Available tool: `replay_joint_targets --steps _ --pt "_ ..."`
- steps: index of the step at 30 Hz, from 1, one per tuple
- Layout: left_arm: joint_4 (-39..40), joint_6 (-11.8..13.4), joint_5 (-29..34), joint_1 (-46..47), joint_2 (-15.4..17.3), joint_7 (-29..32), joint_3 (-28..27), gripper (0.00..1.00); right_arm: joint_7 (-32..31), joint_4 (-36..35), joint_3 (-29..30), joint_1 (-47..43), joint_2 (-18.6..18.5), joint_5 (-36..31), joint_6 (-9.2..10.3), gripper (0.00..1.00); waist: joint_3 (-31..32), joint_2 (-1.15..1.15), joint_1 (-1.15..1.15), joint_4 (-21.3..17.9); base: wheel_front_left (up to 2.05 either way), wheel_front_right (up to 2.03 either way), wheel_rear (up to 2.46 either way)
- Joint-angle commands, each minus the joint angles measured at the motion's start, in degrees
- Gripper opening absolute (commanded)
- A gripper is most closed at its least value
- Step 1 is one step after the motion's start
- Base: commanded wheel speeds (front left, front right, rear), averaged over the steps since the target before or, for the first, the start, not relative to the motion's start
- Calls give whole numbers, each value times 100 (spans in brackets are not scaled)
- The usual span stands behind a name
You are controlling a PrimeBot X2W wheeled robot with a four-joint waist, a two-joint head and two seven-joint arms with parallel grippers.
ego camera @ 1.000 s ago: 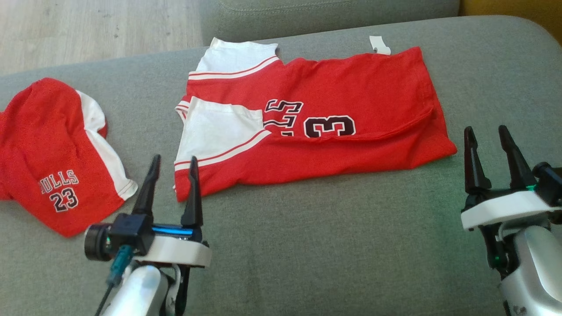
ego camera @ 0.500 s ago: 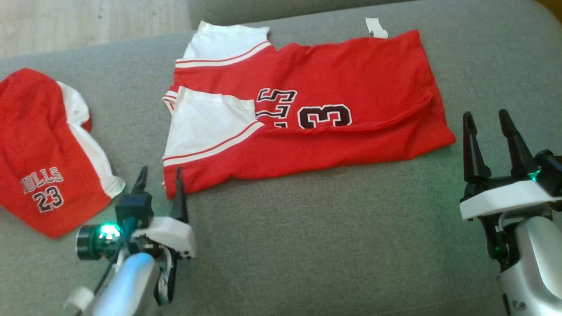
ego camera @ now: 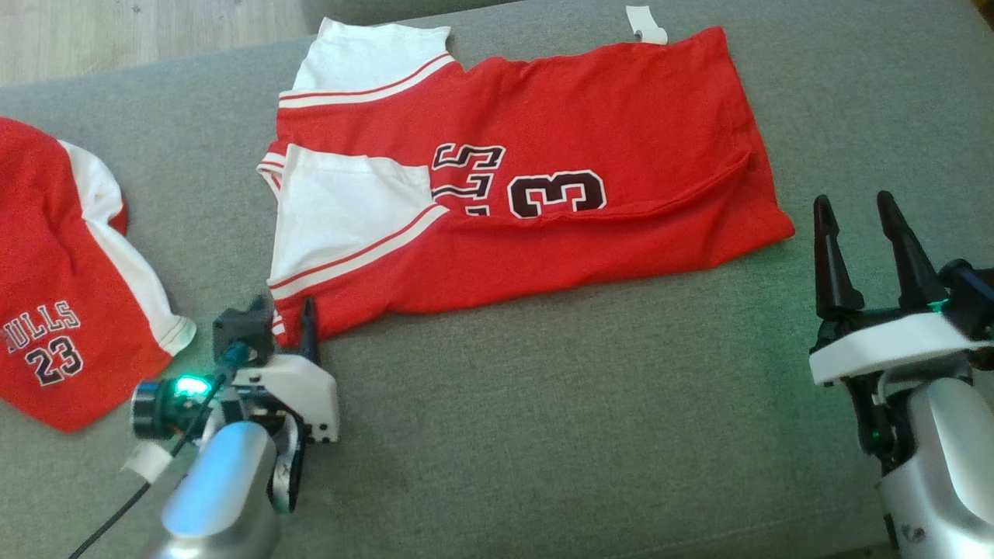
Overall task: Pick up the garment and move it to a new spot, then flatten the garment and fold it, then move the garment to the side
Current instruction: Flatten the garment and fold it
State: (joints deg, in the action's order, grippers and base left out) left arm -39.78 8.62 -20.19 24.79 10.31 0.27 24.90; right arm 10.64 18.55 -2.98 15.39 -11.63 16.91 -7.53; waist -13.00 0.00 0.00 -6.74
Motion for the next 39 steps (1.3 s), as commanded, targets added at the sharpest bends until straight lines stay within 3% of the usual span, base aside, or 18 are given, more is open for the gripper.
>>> replay_joint_targets --steps 1,14,21,30,31,32,39 --pt "-29 -76 -17 25 55 124 7 0 -67 -75 -42 216 -21 -114 4 100 9 0 0 12 0 0 0" --pt "925 14 194 323 98 -1287 -41 0 -1205 1363 763 862 629 -733 4 100 -6 0 0 297 0 0 0" --pt "1399 7 336 320 77 -1465 51 0 -1335 2344 1418 1345 823 -1109 4 100 -107 0 0 456 0 0 0" --pt "1362 -12 389 255 112 -1461 167 0 -1217 3296 1495 1847 872 -926 4 100 -207 0 0 532 0 0 0" --pt "1335 -13 387 253 119 -1445 177 0 -1178 3389 1466 1890 873 -915 4 41 -215 0 0 535 0 0 0" --pt "1310 -13 389 253 126 -1430 189 0 -1123 3464 1425 1933 873 -912 4 0 -220 0 0 537 0 0 0" --pt "1127 -5 332 183 180 -1404 201 0 -608 3675 1395 2041 842 -1341 4 0 -135 0 0 471 0 0 0"
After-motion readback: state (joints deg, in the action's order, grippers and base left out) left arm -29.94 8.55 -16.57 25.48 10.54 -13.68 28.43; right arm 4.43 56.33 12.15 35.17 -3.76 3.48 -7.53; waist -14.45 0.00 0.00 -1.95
